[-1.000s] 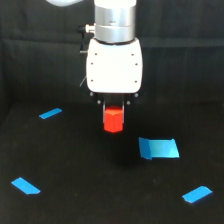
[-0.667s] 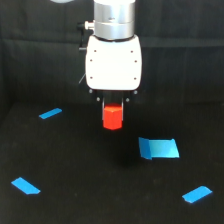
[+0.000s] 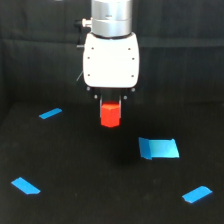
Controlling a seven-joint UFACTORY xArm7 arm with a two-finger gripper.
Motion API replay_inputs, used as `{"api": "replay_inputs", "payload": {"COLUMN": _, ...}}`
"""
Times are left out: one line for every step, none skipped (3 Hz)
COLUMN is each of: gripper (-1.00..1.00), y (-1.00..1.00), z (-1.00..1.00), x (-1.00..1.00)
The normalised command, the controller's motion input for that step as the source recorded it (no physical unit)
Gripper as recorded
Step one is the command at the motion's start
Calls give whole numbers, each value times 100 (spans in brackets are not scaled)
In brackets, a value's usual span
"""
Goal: Pick up the red object from the table
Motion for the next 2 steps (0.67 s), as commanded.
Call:
{"api": "replay_inputs", "payload": {"gripper": -100, "y": 19, "z": 13, "x": -13}}
{"api": "replay_inputs", "payload": {"gripper": -92, "y": 5, "z": 8, "x": 4}}
